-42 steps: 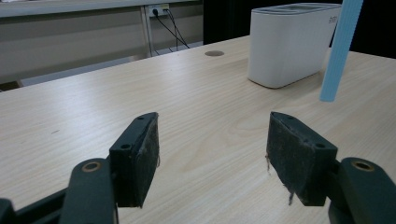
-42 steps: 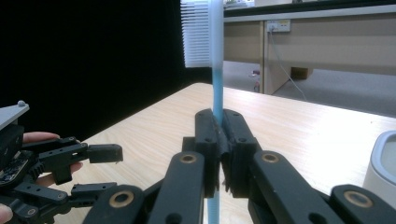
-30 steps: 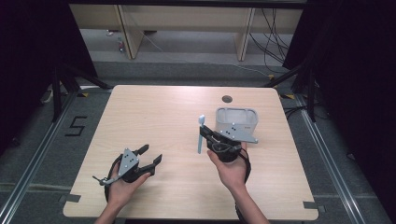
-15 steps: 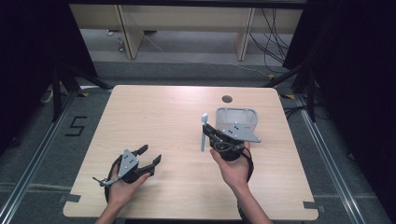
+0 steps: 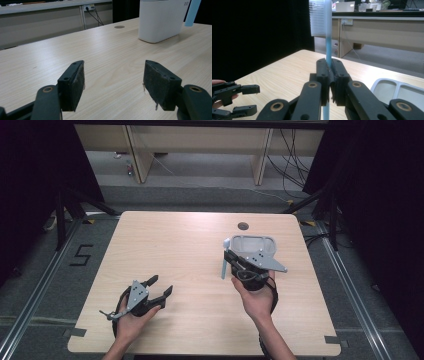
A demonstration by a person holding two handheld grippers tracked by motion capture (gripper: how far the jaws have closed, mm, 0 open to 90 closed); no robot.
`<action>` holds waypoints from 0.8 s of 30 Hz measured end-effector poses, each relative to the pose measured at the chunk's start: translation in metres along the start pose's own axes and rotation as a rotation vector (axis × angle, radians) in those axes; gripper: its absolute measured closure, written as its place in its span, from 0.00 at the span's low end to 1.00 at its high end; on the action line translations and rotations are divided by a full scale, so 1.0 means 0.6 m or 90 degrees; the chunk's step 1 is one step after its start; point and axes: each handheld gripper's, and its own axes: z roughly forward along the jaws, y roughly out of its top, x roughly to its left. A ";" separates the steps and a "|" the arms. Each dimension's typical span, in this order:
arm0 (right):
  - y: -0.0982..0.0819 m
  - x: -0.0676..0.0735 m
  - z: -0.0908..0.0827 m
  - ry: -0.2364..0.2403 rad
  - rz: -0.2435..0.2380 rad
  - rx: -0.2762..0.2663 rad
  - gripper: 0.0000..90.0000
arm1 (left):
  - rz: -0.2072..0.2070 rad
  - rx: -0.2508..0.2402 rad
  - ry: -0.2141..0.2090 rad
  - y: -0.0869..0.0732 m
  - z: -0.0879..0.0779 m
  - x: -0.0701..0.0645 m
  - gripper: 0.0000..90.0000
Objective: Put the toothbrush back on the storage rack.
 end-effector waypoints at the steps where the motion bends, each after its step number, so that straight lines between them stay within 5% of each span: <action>1: 0.000 0.000 -0.003 -0.004 0.007 0.003 0.95 | -0.001 0.000 0.001 0.000 0.000 0.000 0.37; 24: 0.002 -0.020 -0.016 -0.027 -0.009 -0.003 0.95 | -0.007 -0.003 0.006 0.000 -0.001 0.002 0.37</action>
